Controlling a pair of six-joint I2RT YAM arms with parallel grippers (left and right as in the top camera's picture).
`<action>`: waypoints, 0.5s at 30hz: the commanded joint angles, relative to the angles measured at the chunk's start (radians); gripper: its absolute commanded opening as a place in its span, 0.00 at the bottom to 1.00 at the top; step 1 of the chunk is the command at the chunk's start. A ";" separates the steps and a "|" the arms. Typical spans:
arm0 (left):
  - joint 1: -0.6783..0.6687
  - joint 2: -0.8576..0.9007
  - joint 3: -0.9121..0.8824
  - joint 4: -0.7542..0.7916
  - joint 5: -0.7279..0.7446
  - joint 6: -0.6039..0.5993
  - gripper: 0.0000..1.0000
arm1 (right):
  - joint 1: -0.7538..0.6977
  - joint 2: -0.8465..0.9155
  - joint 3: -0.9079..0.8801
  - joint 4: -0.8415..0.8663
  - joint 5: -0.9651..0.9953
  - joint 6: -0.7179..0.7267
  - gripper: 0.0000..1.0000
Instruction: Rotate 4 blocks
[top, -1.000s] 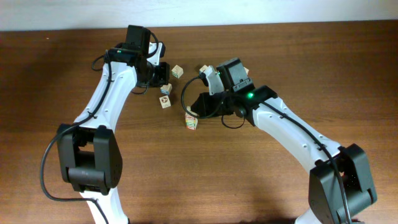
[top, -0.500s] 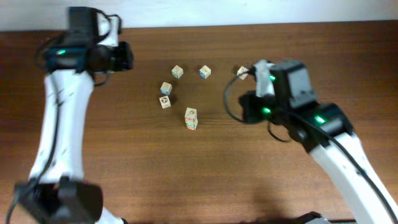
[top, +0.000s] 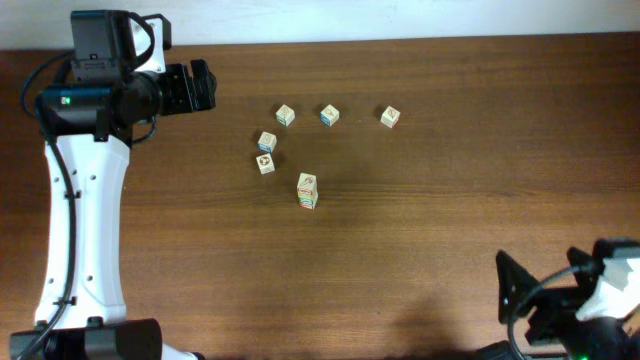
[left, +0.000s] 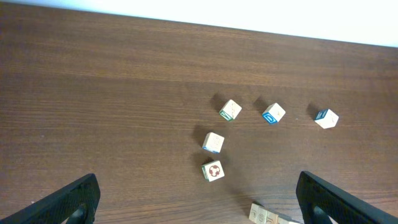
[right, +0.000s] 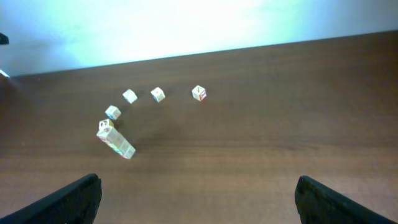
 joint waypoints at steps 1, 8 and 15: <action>-0.002 0.001 0.002 0.001 -0.007 0.009 0.99 | -0.004 -0.023 0.005 -0.068 0.027 0.001 0.98; -0.002 0.001 0.002 0.001 -0.008 0.009 0.99 | -0.004 -0.023 0.003 -0.061 0.137 0.001 0.98; -0.002 0.001 0.002 0.001 -0.008 0.009 0.99 | -0.054 -0.024 -0.141 0.196 0.185 -0.124 0.98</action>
